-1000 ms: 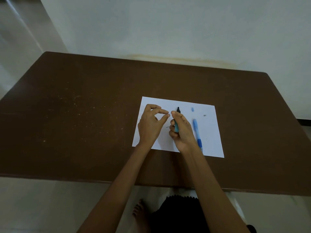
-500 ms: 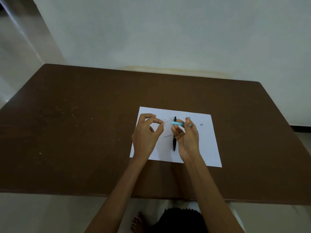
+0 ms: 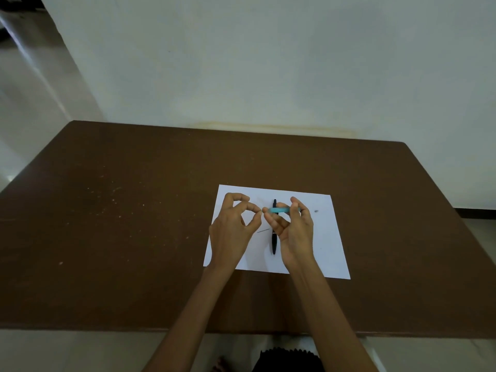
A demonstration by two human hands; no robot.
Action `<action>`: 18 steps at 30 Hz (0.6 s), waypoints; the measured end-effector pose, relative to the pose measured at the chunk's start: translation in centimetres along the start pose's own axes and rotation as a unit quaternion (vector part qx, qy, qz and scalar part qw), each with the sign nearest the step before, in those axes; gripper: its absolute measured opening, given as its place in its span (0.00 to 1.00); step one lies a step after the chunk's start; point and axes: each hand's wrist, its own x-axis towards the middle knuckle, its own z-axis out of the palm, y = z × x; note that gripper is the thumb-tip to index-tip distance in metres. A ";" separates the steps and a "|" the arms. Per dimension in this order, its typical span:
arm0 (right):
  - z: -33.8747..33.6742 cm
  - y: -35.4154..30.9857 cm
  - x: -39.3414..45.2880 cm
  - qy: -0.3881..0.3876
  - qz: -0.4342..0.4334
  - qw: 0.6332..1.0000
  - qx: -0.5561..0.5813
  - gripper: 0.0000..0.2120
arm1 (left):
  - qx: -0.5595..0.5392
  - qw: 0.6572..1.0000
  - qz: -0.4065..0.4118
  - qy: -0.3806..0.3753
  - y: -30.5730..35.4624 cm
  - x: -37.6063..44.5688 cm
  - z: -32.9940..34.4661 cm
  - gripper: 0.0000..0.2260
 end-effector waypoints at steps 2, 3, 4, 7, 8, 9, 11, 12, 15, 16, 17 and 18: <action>-0.1 0.0 0.1 0.000 -0.001 1.000 -0.005 0.13 | 0.007 1.000 0.009 -0.004 0.1 0.1 0.0 0.09; -0.2 0.0 0.1 0.001 -0.002 1.000 -0.006 0.12 | 0.010 1.000 0.014 -0.006 0.1 0.1 0.0 0.09; -0.3 0.0 0.2 0.001 -0.006 1.000 -0.010 0.12 | 0.014 1.000 0.020 -0.009 0.1 0.1 0.0 0.09; -0.5 0.3 0.3 0.004 -0.014 0.999 -0.038 0.12 | 0.018 0.999 0.045 -0.015 0.2 0.2 0.1 0.08; -0.6 0.5 0.4 0.009 -0.011 0.999 -0.046 0.13 | 0.014 0.999 0.051 -0.013 0.2 0.1 0.2 0.08; -0.6 0.8 0.4 0.017 -0.005 0.999 -0.049 0.14 | 0.004 0.999 0.054 -0.007 0.3 0.1 0.1 0.07; -0.7 1.4 0.3 0.032 0.012 0.999 -0.035 0.14 | -0.024 0.998 0.053 0.011 0.3 0.0 0.1 0.06; -0.8 1.6 0.3 0.033 0.024 0.999 -0.017 0.14 | -0.037 0.998 0.050 0.017 0.3 0.0 0.1 0.06; -0.8 2.3 -0.1 0.011 0.071 0.996 0.049 0.12 | -0.071 0.997 0.039 0.022 0.1 -0.2 0.3 0.04; -0.8 2.4 -0.2 0.006 0.089 0.994 0.061 0.11 | -0.085 0.996 0.034 0.022 0.0 -0.3 0.3 0.04; -0.7 2.6 -0.3 0.004 0.107 0.992 0.071 0.11 | -0.104 0.994 0.027 0.022 -0.2 -0.3 0.4 0.05; -0.6 2.7 -0.3 0.005 0.123 0.989 0.079 0.11 | -0.126 0.992 0.015 0.023 -0.3 -0.4 0.4 0.05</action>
